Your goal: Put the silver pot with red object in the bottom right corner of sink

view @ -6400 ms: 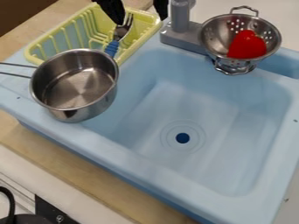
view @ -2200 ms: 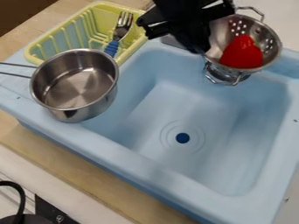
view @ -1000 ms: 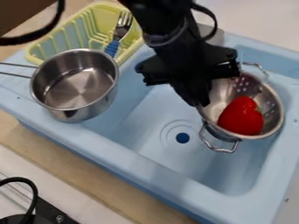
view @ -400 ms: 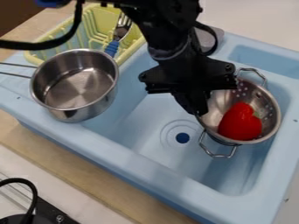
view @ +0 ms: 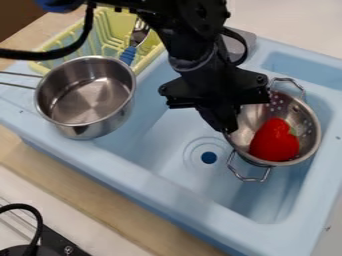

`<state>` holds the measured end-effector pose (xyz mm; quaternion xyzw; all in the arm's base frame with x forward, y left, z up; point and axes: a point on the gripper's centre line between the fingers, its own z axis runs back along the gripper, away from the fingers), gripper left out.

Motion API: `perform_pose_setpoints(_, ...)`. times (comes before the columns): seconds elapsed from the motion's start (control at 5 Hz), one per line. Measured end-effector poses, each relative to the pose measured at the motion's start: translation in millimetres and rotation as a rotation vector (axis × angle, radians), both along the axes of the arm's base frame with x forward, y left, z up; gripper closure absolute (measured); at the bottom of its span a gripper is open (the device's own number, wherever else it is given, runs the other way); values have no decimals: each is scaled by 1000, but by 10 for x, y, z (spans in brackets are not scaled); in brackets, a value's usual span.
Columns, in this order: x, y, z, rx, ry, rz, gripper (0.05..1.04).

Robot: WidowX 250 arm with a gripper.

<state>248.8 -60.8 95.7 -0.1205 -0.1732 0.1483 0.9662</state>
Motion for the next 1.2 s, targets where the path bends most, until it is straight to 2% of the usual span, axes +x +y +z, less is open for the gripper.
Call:
perform_pose_setpoints(0.6,9,-5,-79,3,9,-1,1025)
perform_pose_setpoints(0.8,-118,4,-119,-4,44,11,1025)
perform_pose_setpoints(1.2,-283,52,30,9,39,14,1026)
